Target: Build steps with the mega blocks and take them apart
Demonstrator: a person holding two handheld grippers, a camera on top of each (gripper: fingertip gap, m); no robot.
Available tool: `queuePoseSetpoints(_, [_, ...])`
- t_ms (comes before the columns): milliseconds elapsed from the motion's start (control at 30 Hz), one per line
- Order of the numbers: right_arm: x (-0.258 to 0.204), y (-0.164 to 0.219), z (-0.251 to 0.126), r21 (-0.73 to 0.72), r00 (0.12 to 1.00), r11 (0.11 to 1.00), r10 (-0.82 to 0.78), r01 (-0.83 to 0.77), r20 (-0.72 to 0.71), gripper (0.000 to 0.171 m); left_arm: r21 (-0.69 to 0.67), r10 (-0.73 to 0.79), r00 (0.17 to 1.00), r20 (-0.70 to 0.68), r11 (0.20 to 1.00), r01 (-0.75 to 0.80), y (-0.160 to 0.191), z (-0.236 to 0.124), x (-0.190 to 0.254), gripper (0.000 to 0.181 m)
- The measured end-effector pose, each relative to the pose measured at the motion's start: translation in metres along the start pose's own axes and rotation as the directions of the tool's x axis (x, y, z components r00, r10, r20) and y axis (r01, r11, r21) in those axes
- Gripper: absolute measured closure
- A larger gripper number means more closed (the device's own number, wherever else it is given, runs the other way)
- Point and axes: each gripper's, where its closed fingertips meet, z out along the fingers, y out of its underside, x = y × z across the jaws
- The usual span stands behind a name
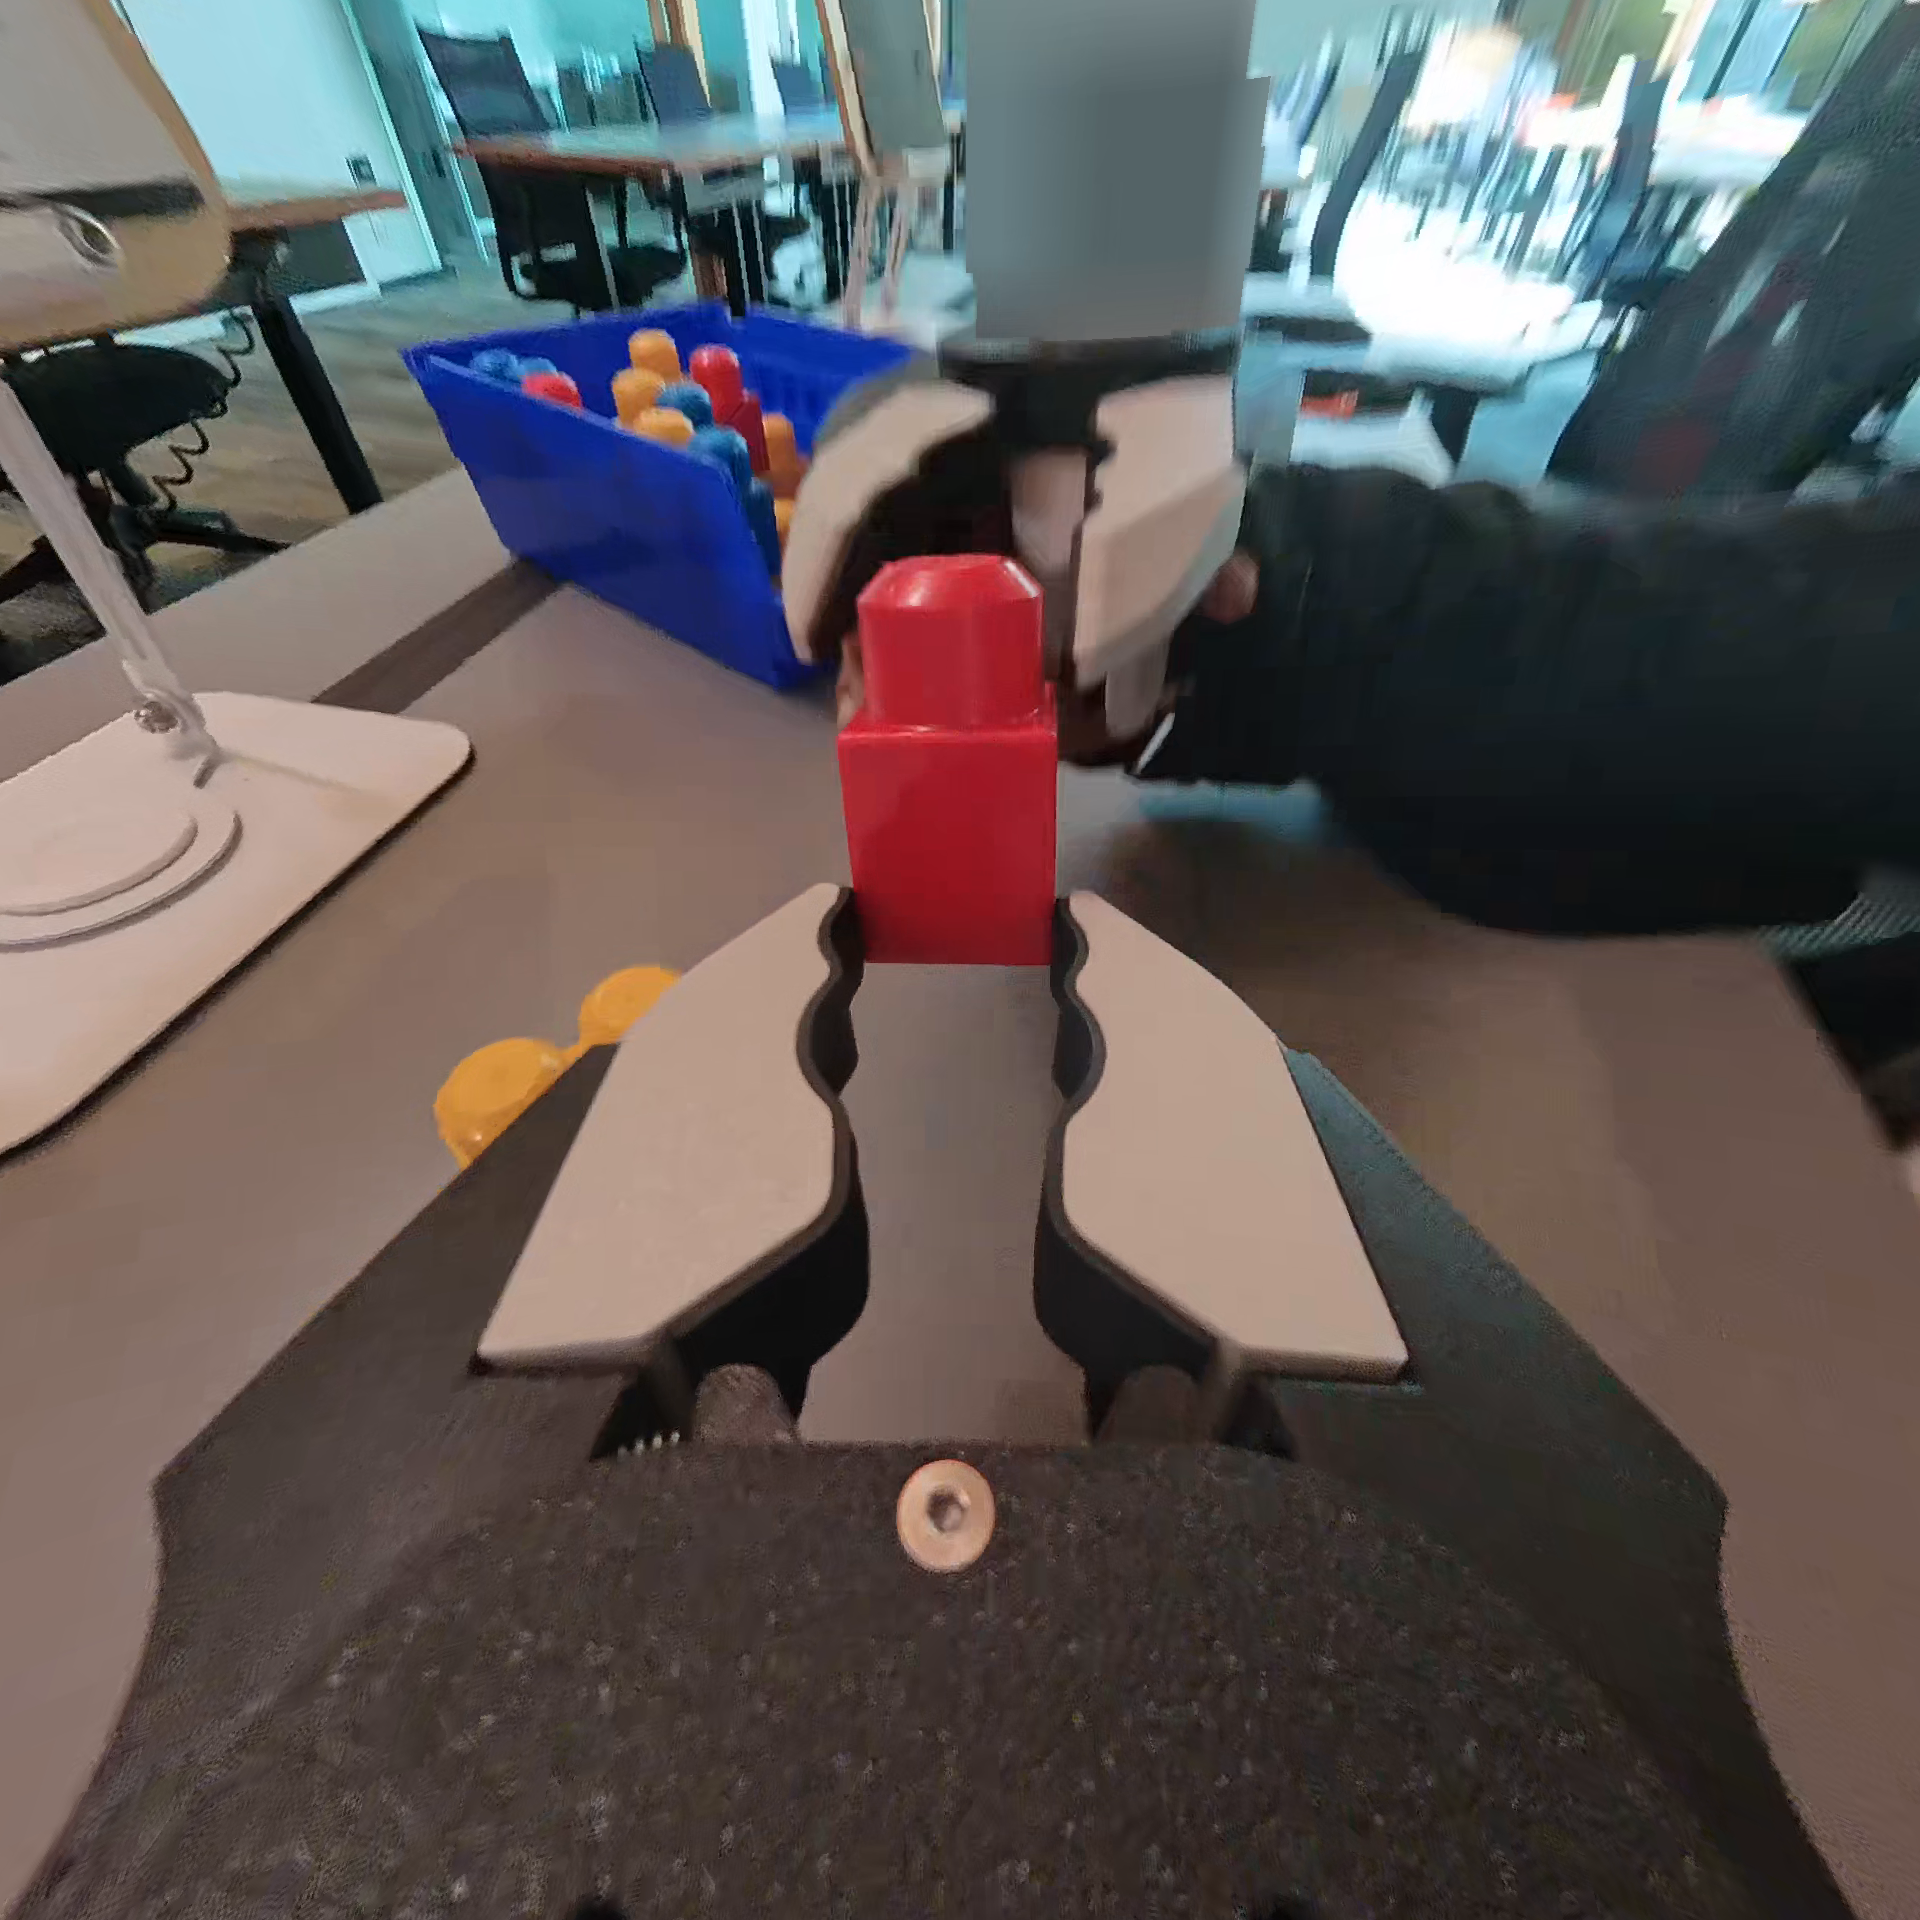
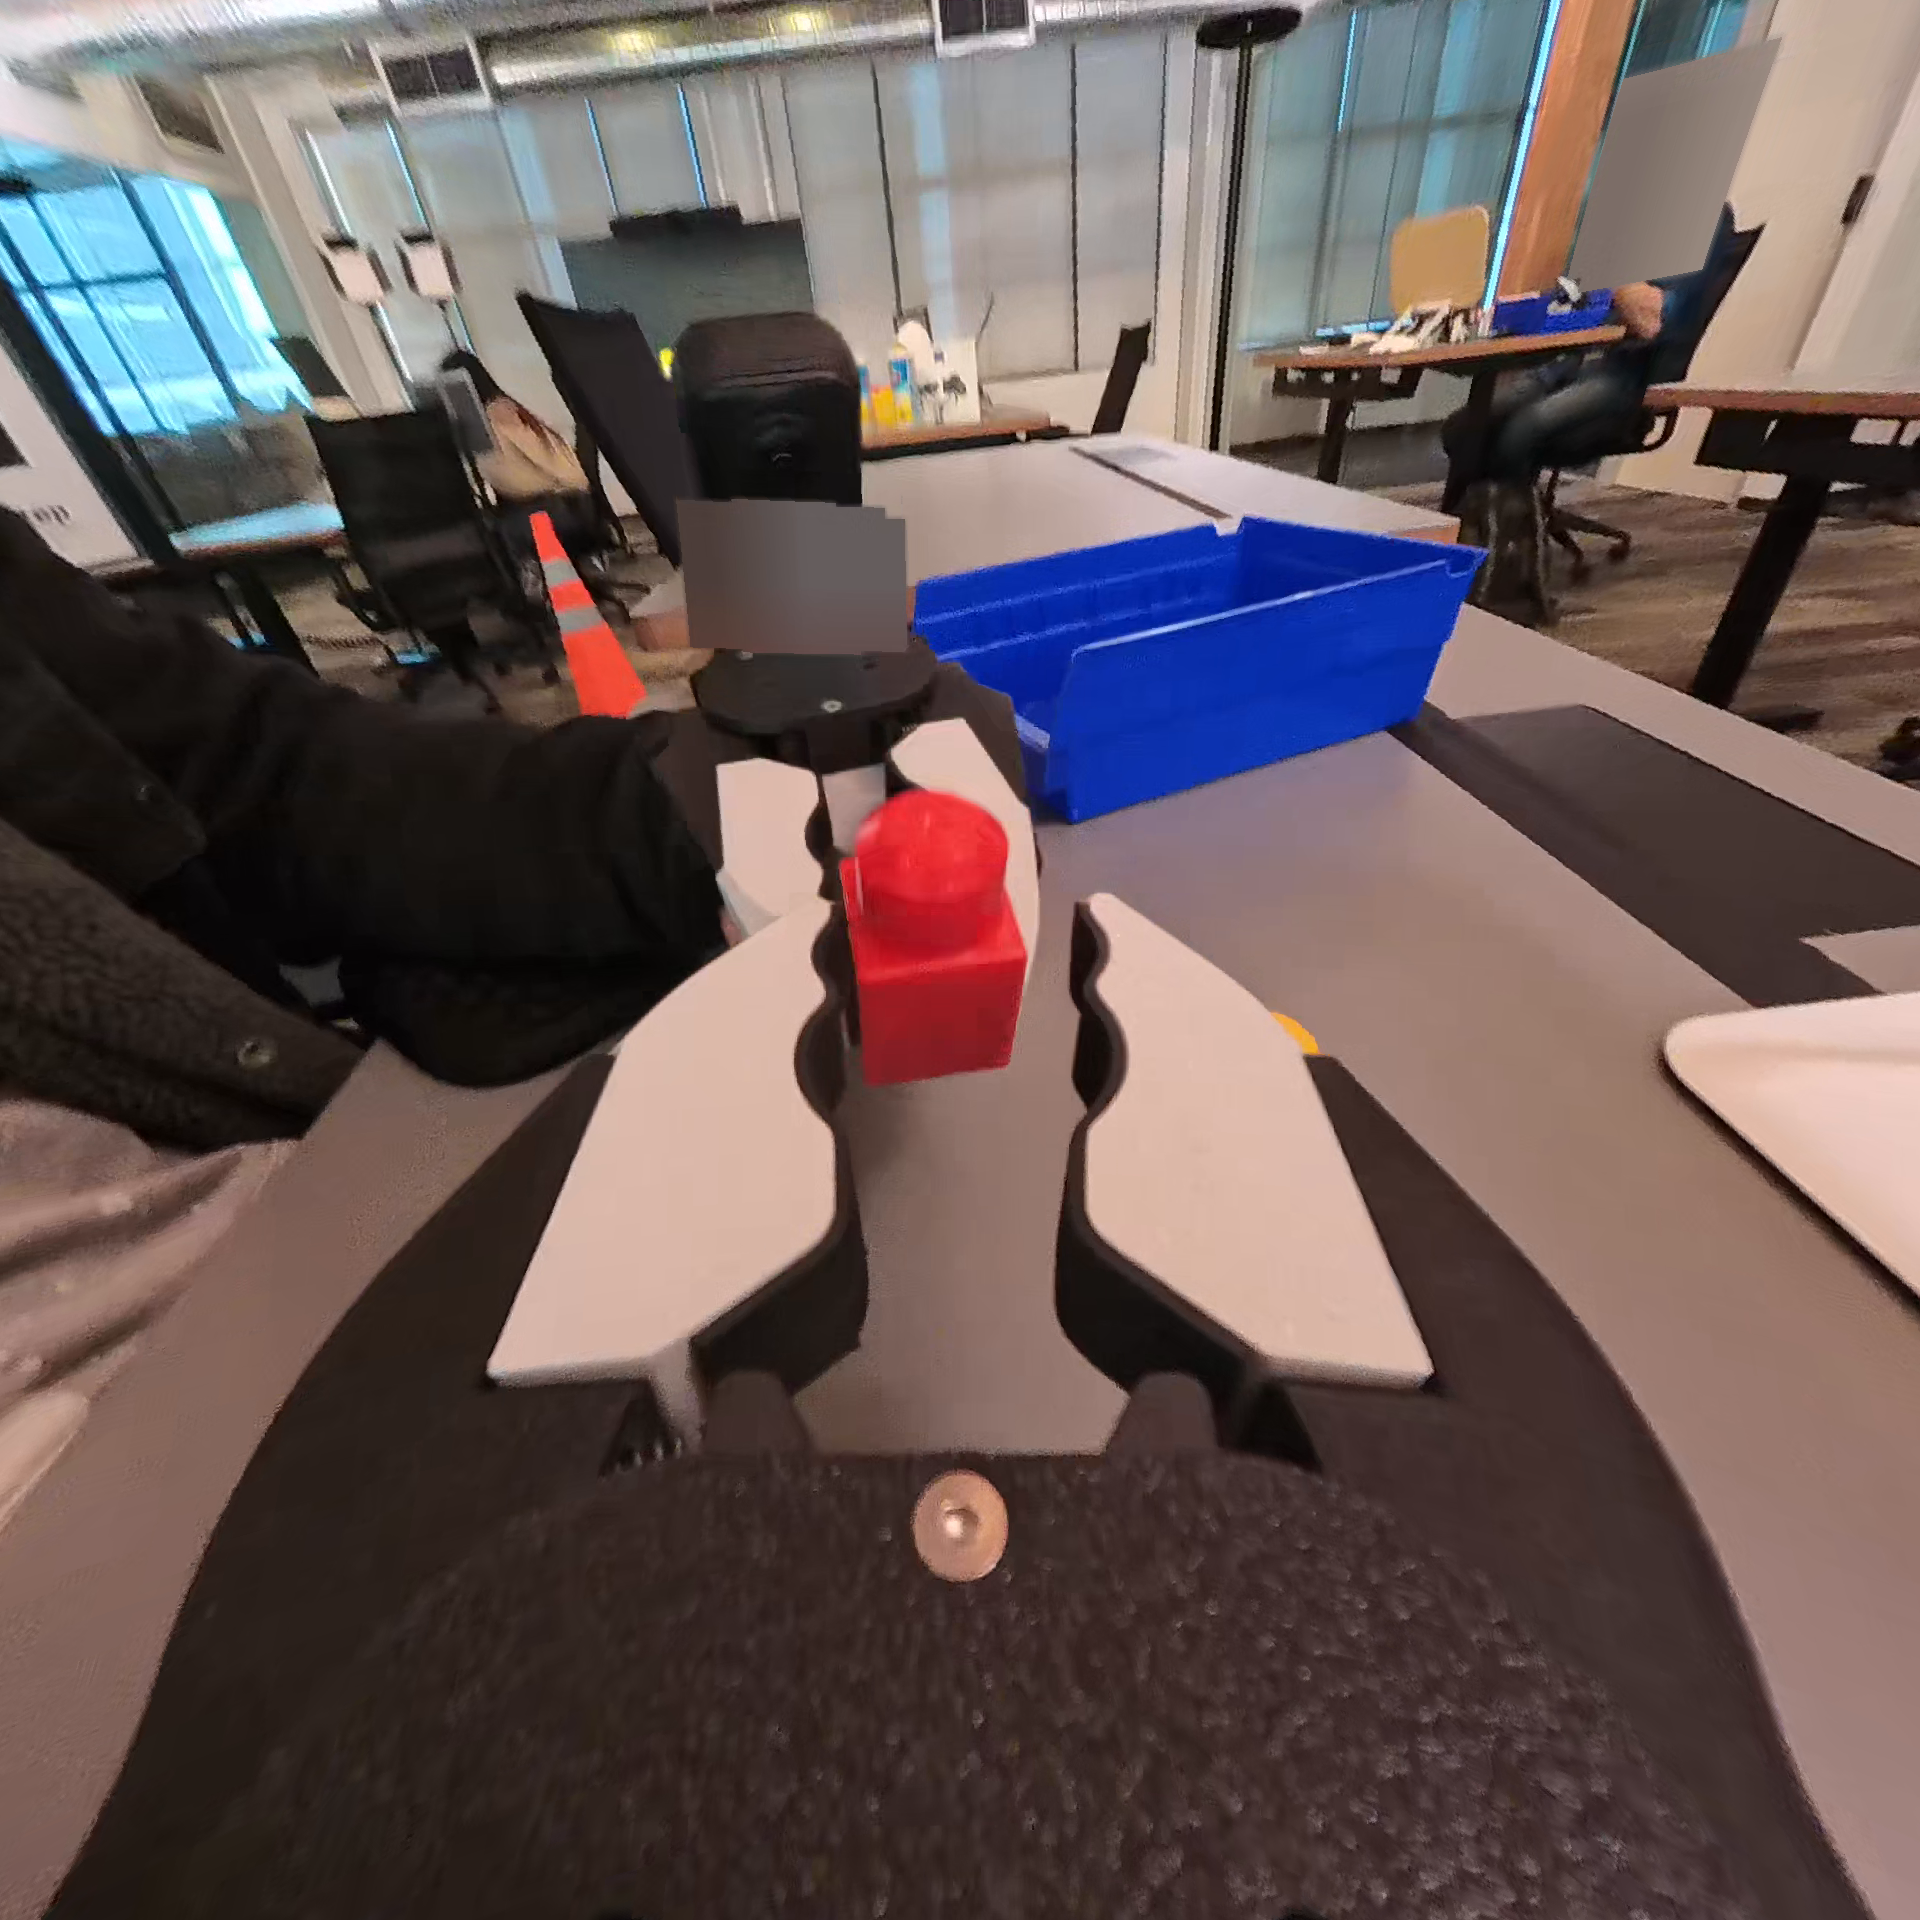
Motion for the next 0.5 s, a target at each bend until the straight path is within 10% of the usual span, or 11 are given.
queuePoseSetpoints(500, [-0.005,0.022,-0.001,-0.220,0.998,0.974,-0.059,0.056,-0.007,0.143,-0.066,0.062,0.998,0.004,0.996,-0.062,0.019,0.012,0.003,0.146])
